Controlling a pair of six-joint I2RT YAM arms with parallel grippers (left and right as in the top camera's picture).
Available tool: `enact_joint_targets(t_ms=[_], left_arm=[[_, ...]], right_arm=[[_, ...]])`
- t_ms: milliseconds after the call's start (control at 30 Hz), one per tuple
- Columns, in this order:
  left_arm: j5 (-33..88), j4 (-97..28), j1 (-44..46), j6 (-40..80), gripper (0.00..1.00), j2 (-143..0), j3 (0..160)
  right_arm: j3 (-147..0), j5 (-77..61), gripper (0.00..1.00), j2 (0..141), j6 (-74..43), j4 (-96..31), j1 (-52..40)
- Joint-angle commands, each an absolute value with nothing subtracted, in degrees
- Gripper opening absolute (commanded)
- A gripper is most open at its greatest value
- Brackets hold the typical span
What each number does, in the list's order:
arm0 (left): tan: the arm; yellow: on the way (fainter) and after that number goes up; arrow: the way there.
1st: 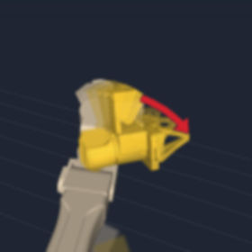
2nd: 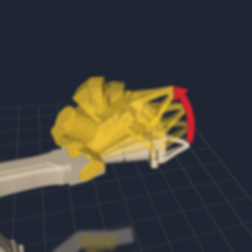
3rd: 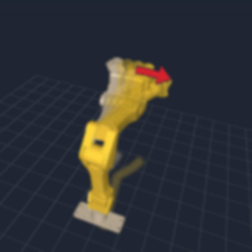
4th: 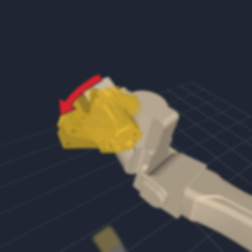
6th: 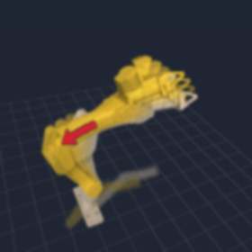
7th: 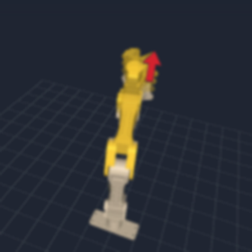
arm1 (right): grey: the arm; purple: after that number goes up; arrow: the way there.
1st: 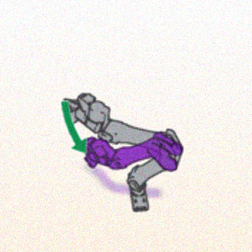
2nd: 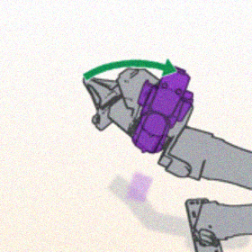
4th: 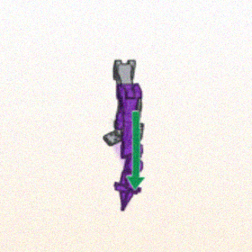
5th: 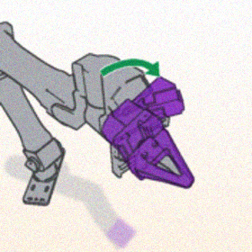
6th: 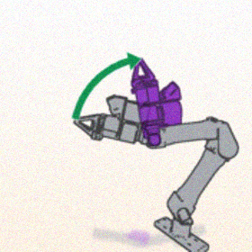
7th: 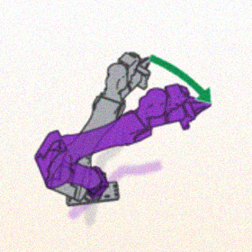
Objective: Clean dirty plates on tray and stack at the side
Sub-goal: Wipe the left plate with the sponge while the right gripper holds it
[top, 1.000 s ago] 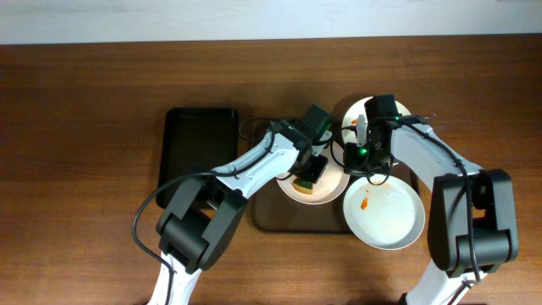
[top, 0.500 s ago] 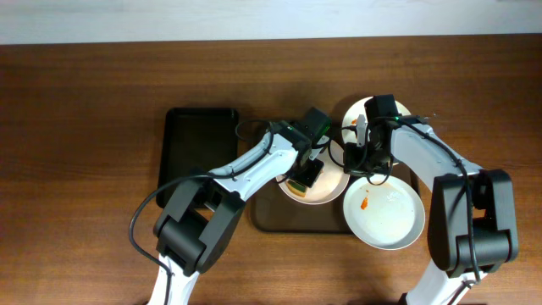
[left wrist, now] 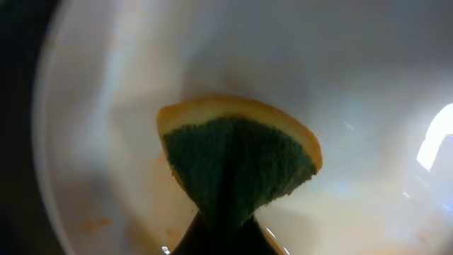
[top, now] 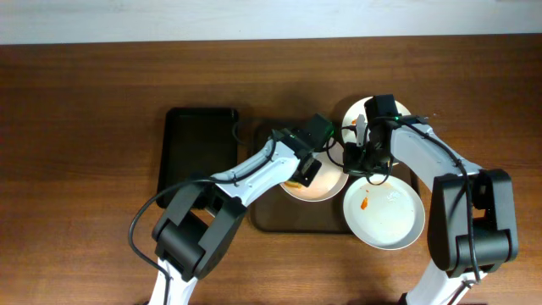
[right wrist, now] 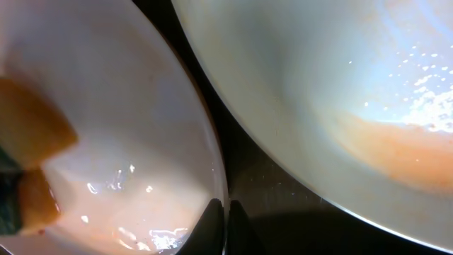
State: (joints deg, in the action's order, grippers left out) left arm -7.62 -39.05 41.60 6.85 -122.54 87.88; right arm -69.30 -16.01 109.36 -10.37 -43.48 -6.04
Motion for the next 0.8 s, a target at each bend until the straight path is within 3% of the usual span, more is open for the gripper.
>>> enact_joint_targets(t_ms=[0, 567, 767], left_arm=[[-13.37, -37.17, 41.10, 5.41, 0.00, -122.02, 86.91], [-17.39, -26.79, 41.04, 2.92, 0.03, -122.15, 86.89], [-19.20, -24.82, 37.28, 3.86, 0.00, -120.79, 89.19]], right_arm=[[-69.21, -16.12, 0.04, 109.23, -10.09, -43.70, -6.35], [-69.21, -16.12, 0.04, 109.23, -10.09, -43.68, -6.35], [-69.21, -16.12, 0.04, 109.23, -10.09, -43.66, -6.35]])
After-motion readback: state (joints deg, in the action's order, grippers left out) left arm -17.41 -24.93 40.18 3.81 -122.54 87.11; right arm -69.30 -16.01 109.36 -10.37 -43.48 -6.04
